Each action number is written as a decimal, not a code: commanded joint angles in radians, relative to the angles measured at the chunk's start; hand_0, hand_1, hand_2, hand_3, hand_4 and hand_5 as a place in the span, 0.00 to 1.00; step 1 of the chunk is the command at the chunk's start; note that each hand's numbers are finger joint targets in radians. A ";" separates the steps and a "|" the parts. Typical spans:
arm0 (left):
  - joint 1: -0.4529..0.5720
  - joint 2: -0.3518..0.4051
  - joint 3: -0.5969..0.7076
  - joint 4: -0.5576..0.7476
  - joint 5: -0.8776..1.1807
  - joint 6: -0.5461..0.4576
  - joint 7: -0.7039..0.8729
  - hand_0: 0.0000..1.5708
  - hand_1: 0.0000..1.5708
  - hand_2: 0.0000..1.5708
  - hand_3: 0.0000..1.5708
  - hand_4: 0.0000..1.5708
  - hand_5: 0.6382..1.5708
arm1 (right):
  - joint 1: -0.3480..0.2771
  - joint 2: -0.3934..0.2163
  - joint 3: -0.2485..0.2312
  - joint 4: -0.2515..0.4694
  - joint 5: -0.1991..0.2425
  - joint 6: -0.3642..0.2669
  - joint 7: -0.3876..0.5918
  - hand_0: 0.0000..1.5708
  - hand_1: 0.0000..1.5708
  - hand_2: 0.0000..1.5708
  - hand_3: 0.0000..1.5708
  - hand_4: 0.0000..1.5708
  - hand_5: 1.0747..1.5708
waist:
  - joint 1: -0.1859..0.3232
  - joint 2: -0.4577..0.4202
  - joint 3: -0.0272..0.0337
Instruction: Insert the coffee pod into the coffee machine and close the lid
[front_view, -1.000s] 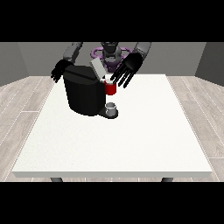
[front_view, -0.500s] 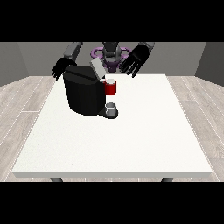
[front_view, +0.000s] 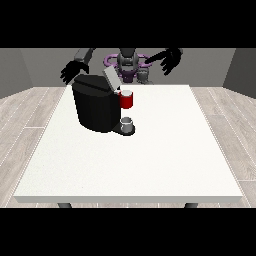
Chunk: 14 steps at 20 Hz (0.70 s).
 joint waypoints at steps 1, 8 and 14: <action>0.151 -0.097 0.030 -0.020 0.064 0.031 -0.044 0.00 0.00 0.00 0.00 0.00 1.00 | 0.036 -0.054 -0.026 -0.014 -0.014 0.022 0.056 0.00 0.00 0.00 0.00 0.31 1.00 | 0.061 -0.114 0.0000; 0.212 -0.087 0.095 -0.046 0.166 -0.012 -0.031 0.00 0.00 0.00 0.00 0.06 1.00 | -0.012 -0.103 0.025 -0.107 -0.030 0.139 0.069 0.00 0.00 0.00 0.00 0.24 1.00 | 0.080 -0.119 0.0005; 0.359 -0.129 0.097 -0.072 0.219 -0.056 -0.046 0.00 0.00 0.00 0.00 0.00 1.00 | -0.039 -0.118 0.083 -0.219 0.013 0.136 0.164 0.00 0.00 0.00 0.00 0.03 1.00 | 0.109 -0.196 0.0004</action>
